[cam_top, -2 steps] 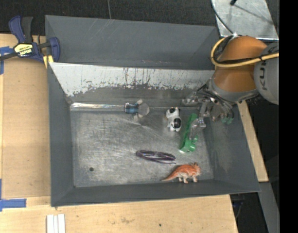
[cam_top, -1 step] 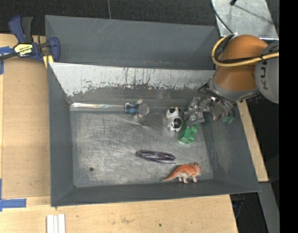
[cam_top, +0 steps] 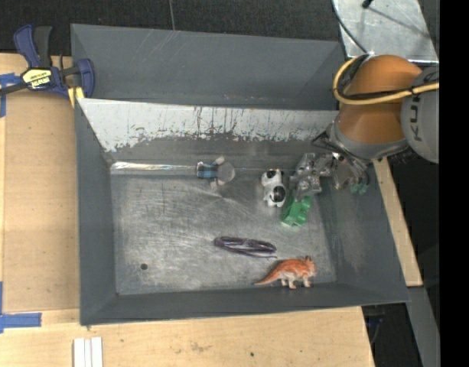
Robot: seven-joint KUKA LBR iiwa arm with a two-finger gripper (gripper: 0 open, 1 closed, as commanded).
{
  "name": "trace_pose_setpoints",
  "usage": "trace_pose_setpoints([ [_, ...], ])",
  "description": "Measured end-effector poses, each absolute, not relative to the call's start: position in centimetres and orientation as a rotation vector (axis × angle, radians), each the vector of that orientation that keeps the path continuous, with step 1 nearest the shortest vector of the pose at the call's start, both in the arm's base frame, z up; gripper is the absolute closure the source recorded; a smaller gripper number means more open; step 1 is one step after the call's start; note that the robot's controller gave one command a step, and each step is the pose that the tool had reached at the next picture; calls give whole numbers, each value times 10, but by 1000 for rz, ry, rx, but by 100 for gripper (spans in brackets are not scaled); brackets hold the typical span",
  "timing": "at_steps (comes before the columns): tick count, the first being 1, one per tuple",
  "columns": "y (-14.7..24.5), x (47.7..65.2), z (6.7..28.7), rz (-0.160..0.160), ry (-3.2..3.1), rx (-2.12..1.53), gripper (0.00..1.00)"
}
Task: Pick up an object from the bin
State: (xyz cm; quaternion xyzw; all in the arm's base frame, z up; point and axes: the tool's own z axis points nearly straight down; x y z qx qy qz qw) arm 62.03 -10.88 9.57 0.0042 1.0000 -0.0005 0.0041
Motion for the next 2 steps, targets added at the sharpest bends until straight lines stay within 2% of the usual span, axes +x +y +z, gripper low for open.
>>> trace_pose_setpoints([
  [1,-129,604,132,1,3140,40,100],
  [2,-120,618,168,-1,3137,16,0],
])
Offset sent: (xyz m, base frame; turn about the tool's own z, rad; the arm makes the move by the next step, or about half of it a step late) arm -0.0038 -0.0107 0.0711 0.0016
